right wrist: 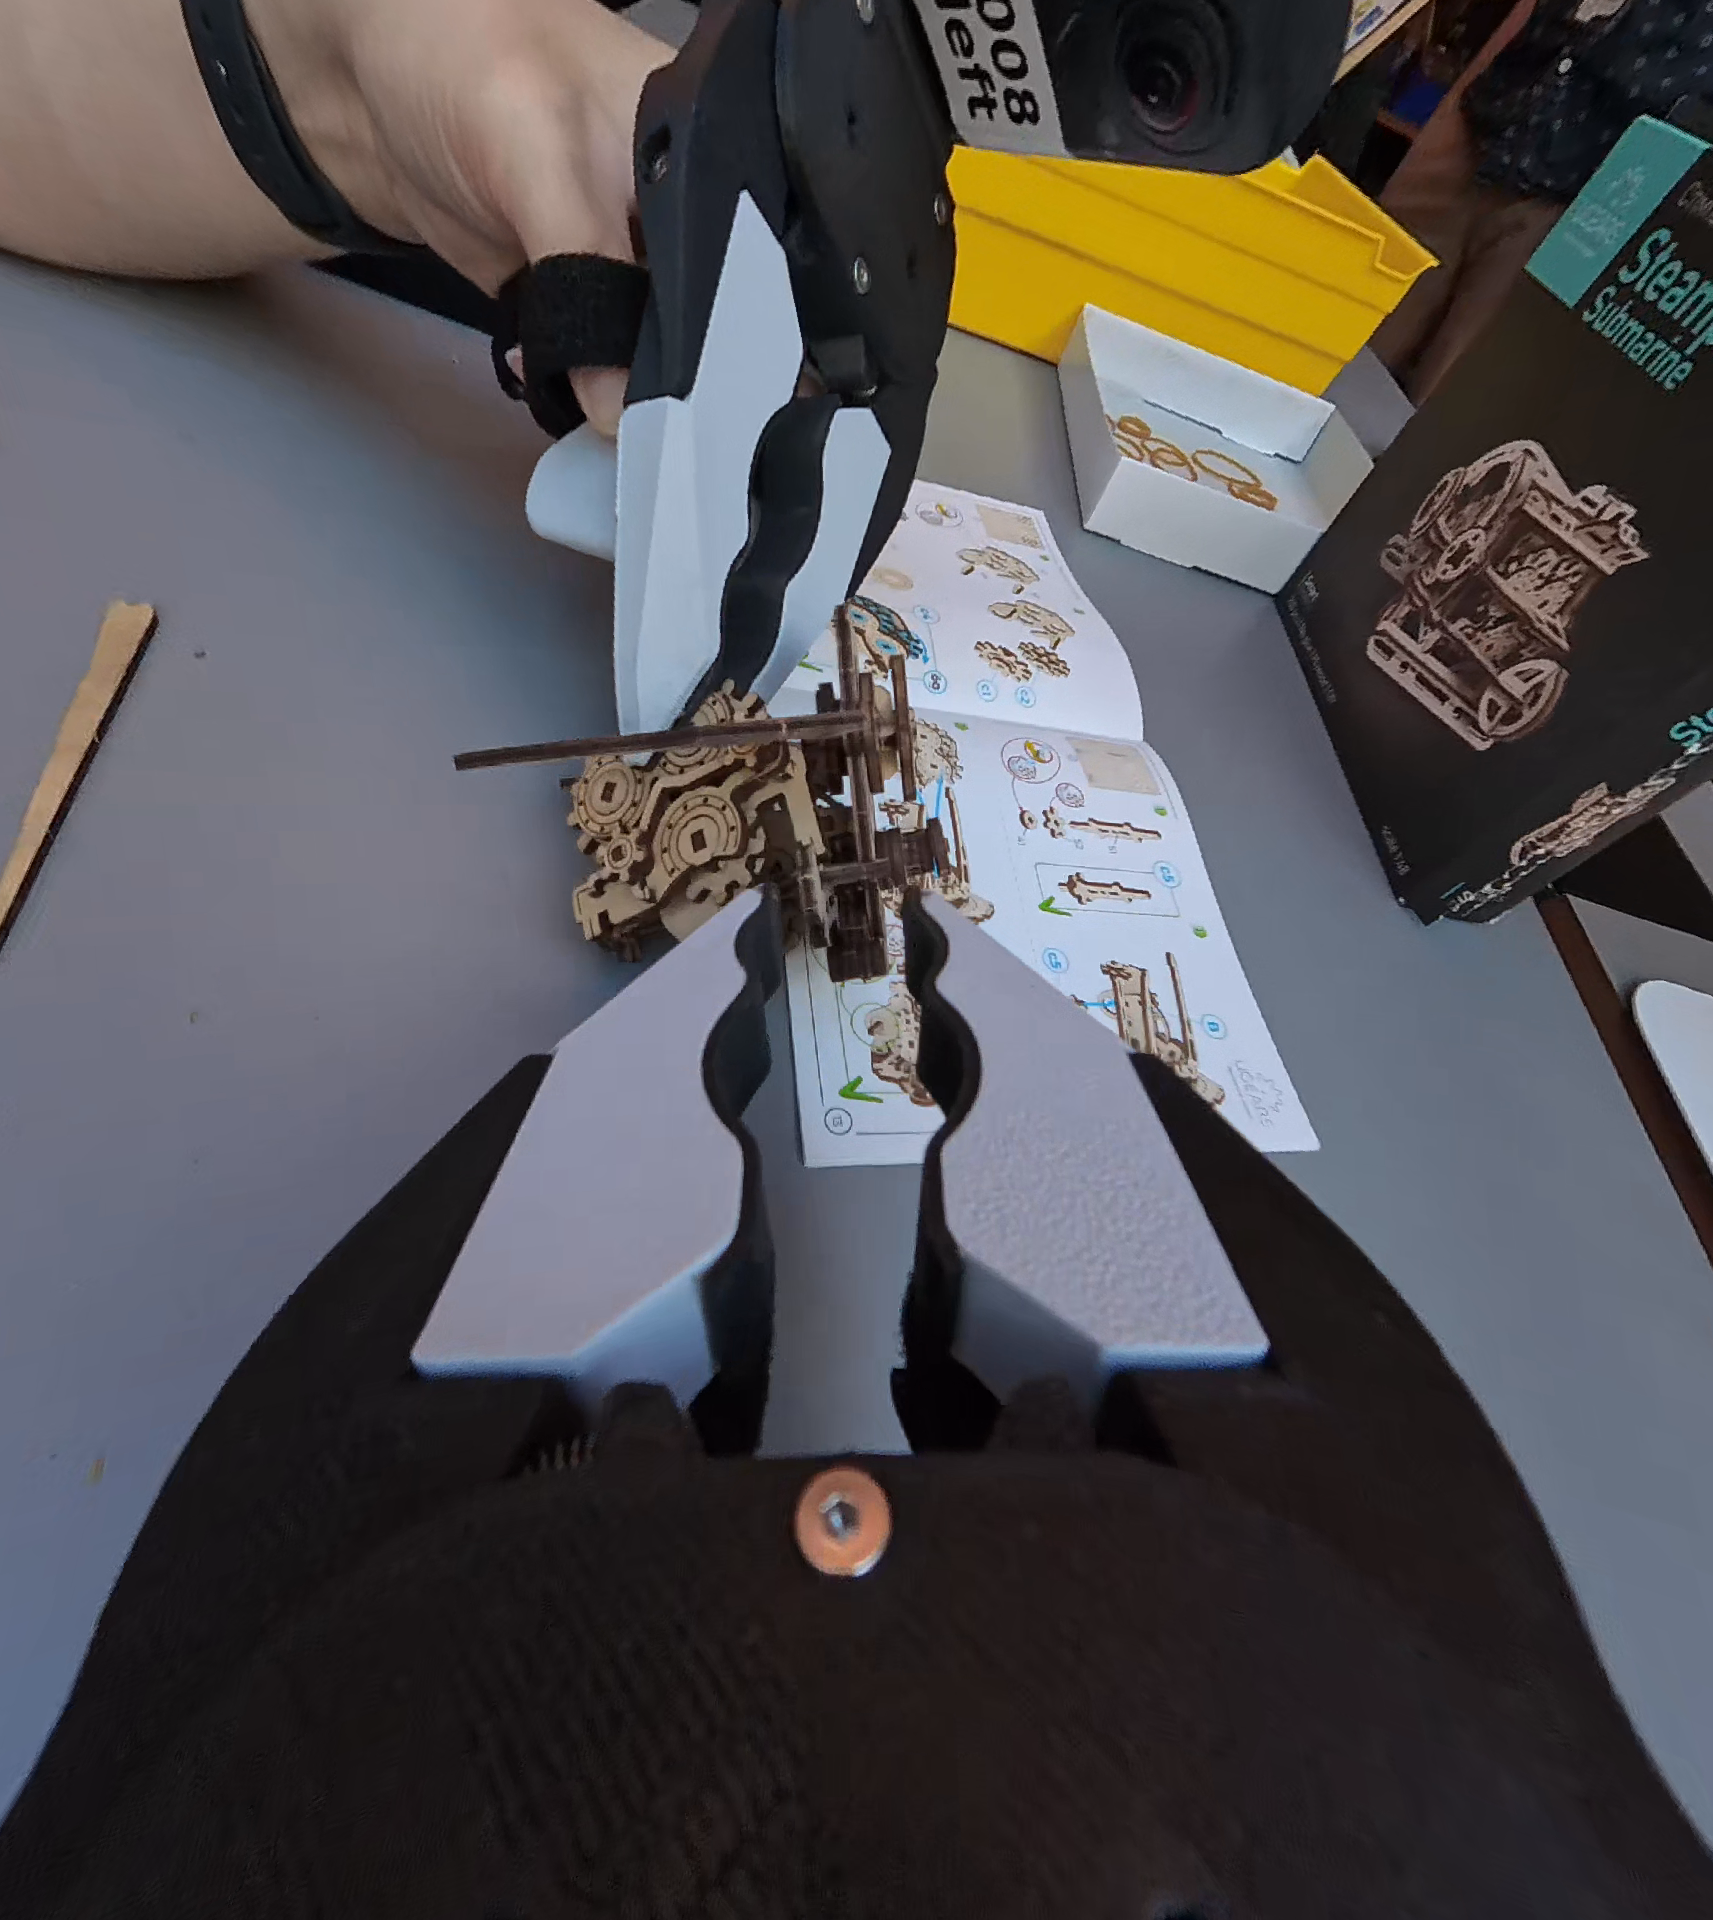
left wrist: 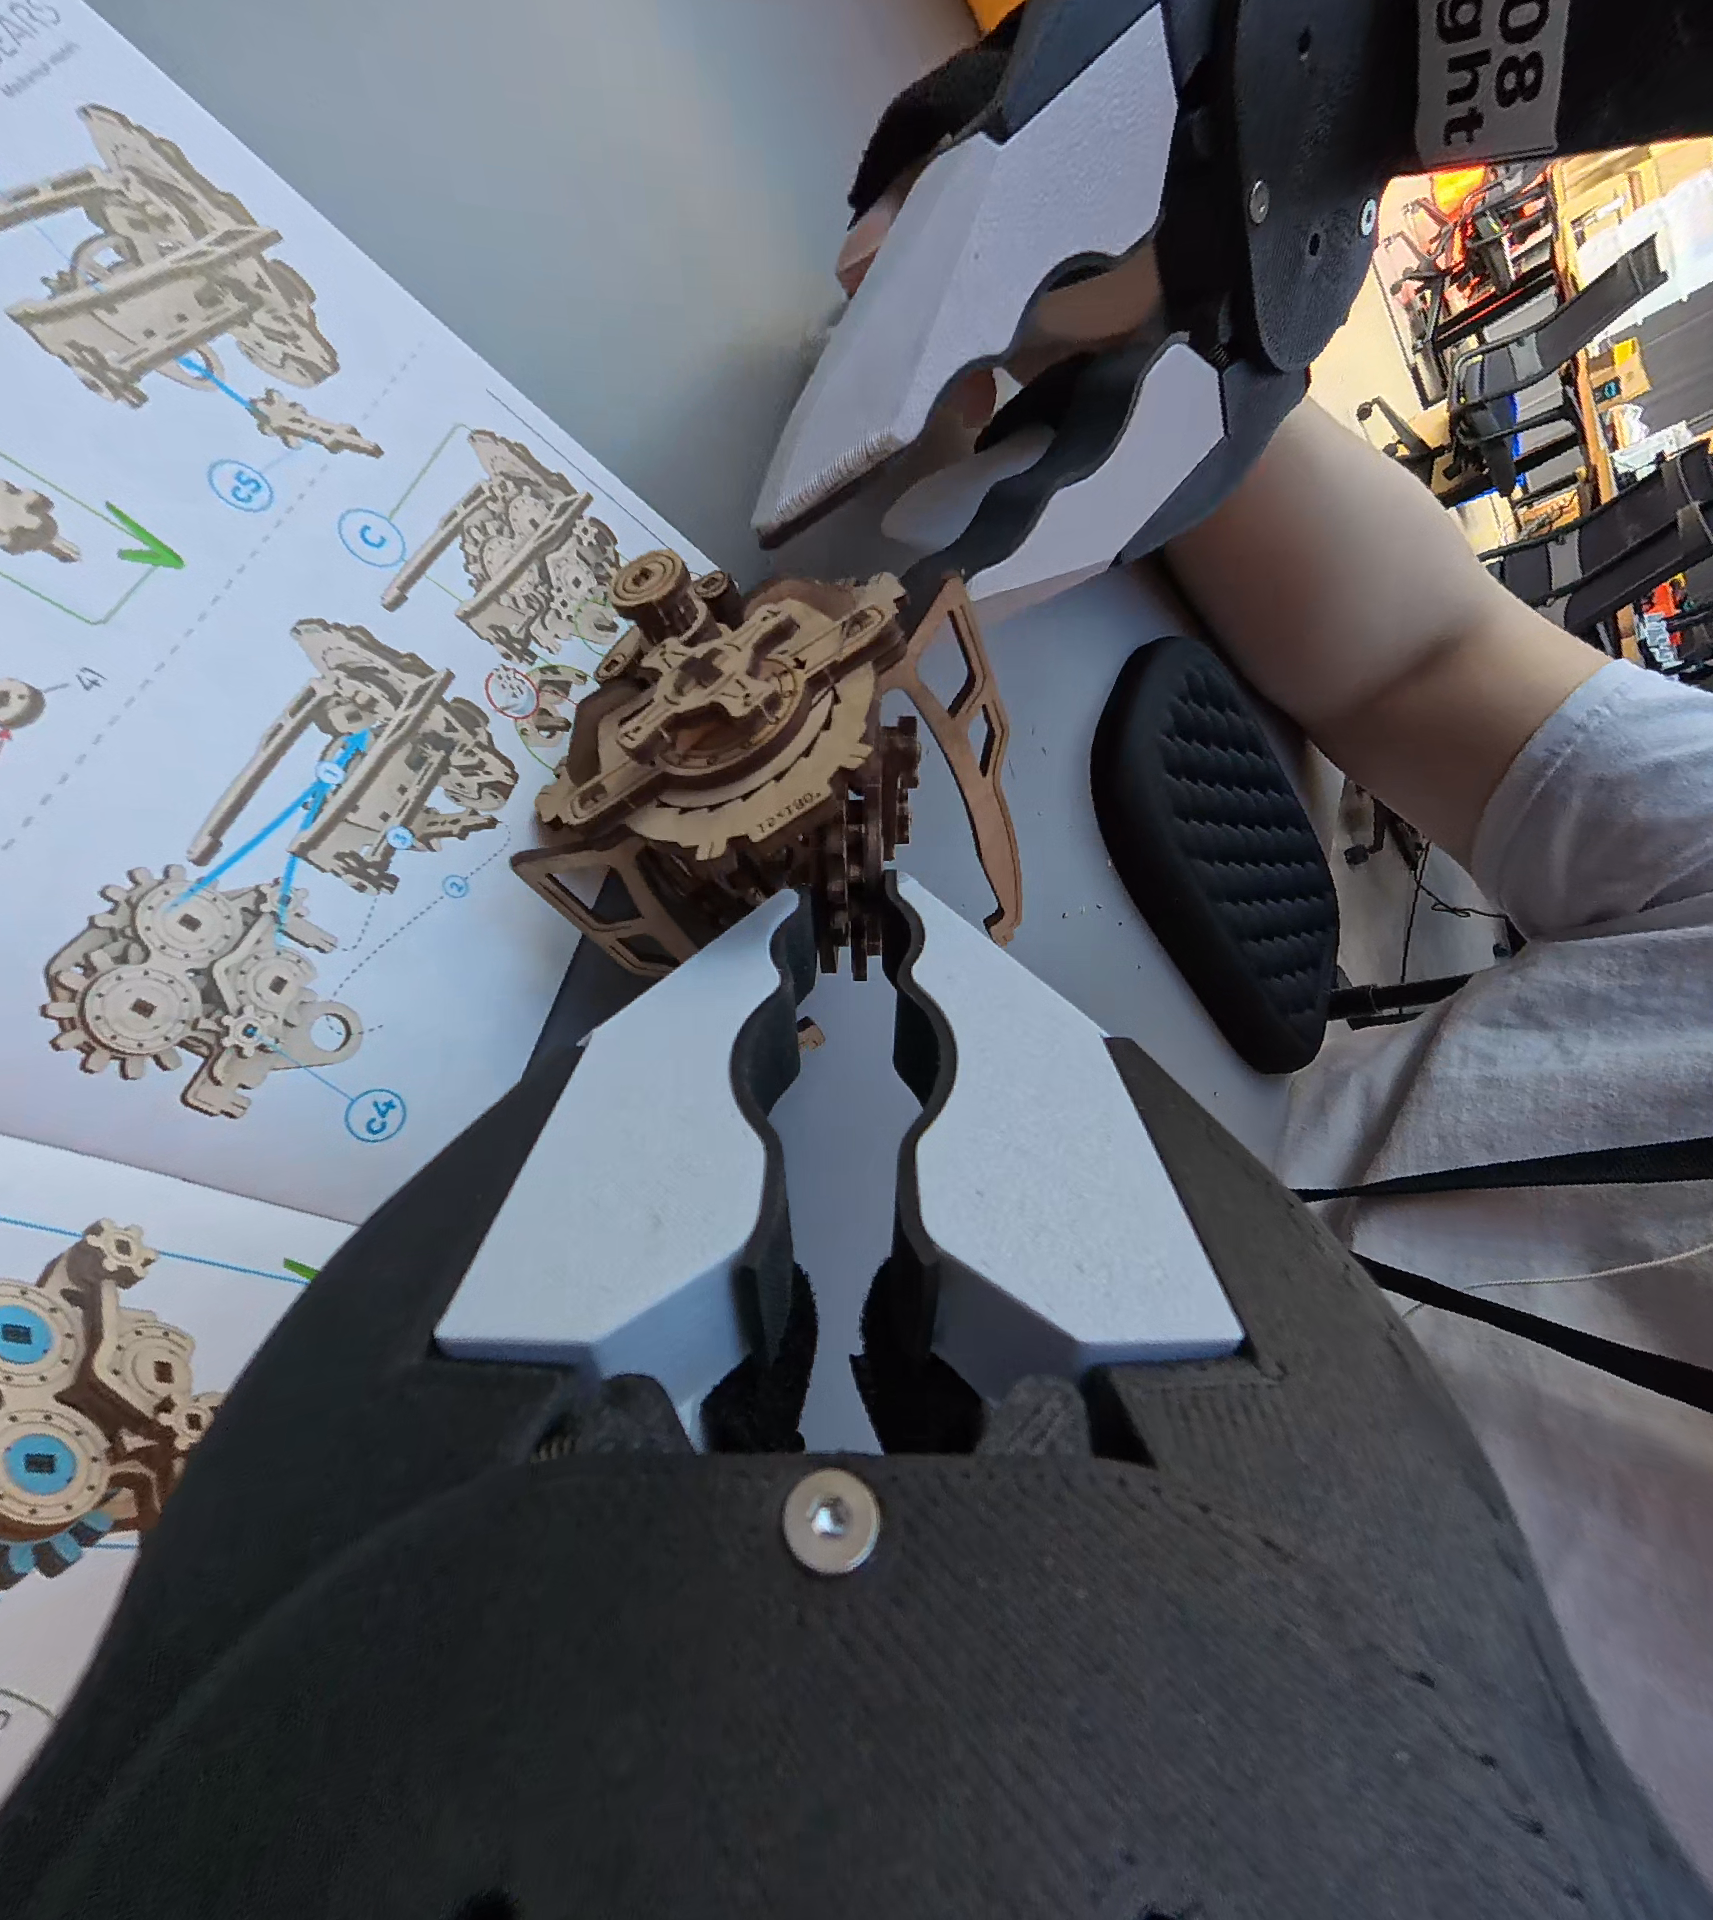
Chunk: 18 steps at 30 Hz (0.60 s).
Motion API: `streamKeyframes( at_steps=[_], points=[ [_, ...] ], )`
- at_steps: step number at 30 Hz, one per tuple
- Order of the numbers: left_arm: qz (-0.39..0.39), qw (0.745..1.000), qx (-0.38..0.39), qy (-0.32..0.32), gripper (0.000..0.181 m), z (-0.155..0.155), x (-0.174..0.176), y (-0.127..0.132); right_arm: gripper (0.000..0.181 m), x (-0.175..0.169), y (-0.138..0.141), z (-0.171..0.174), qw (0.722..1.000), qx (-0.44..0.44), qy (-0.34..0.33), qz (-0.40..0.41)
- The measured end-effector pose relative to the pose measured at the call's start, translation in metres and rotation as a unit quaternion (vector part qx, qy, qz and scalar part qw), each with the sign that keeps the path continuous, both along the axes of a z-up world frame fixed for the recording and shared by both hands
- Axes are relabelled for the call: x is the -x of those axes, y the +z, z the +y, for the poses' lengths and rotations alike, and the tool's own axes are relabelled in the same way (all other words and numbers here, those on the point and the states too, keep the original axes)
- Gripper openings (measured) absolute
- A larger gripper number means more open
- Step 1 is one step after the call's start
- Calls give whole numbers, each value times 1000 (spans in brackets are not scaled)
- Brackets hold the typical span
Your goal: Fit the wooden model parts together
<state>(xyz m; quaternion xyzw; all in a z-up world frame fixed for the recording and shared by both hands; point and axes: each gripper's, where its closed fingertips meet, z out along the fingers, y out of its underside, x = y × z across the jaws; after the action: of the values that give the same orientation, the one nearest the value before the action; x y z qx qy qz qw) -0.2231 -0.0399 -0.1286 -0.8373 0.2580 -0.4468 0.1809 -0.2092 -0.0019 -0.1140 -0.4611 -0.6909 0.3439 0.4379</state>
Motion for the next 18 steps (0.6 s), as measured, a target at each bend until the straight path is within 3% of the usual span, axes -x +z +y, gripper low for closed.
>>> streamKeyframes(
  at_steps=[4, 7, 18],
  points=[
    [2, 1000, 0, -5, 10, -1, 1, -1, 29, 9, -4, 0, 1000, -22, 5, -4],
    [-9, 1000, 5, -1, 10, 1, 2, 1, 18, 15, -6, 0, 999, -31, 7, -8],
    [-29, 999, 15, -4, 10, -1, 5, 6, 18, 14, 1, -8, 994, -101, -26, -32]
  ],
)
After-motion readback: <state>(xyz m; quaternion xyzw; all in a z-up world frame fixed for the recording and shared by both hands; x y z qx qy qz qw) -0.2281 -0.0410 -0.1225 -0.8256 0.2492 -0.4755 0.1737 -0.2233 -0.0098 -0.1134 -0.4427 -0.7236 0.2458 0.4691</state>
